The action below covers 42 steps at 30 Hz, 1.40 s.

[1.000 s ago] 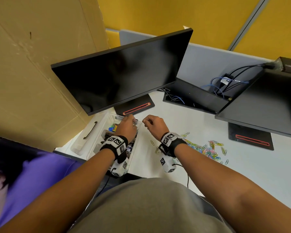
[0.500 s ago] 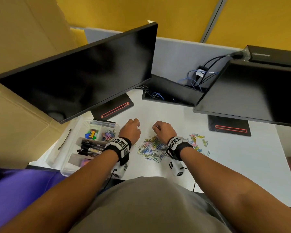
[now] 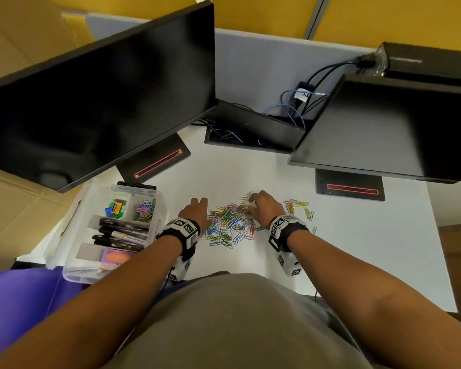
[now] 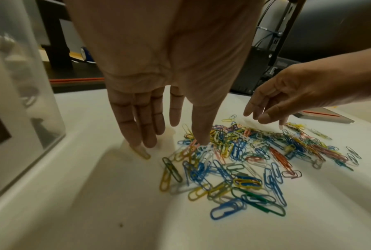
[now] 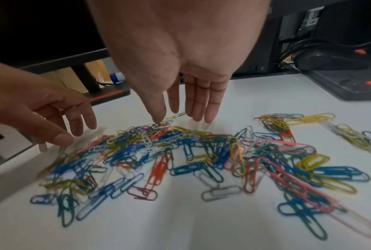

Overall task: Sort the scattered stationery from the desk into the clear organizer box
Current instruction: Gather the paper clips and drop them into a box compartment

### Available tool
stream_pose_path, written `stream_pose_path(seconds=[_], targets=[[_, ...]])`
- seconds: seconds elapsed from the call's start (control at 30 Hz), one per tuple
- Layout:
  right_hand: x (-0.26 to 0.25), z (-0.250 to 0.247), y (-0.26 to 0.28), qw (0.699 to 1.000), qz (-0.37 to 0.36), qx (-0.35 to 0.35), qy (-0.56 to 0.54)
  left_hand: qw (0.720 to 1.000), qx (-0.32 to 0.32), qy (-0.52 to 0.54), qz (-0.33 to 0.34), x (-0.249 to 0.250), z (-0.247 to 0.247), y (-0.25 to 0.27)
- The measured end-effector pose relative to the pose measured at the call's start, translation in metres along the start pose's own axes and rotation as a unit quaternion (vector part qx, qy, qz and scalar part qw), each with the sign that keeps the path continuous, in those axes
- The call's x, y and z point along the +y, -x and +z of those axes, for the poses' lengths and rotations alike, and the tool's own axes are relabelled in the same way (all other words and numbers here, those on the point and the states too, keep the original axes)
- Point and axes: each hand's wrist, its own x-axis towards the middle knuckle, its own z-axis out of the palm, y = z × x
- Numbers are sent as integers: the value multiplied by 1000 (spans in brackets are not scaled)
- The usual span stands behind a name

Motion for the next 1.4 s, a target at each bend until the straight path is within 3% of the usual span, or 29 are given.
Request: stream_pose_path(seconds=[0.23, 0.7, 1.17, 1.4], targets=[[25, 11, -1, 997, -4, -36, 65, 999, -24, 22, 6, 17, 17, -10], [14, 17, -10, 996, -75, -38, 32, 998, 5, -4, 58, 58, 23, -29], [15, 13, -8, 996, -79, -35, 6, 994, 53, 46, 80, 50, 16, -31], [17, 5, -4, 997, -61, -16, -37, 993, 78, 71, 59, 47, 4, -25]])
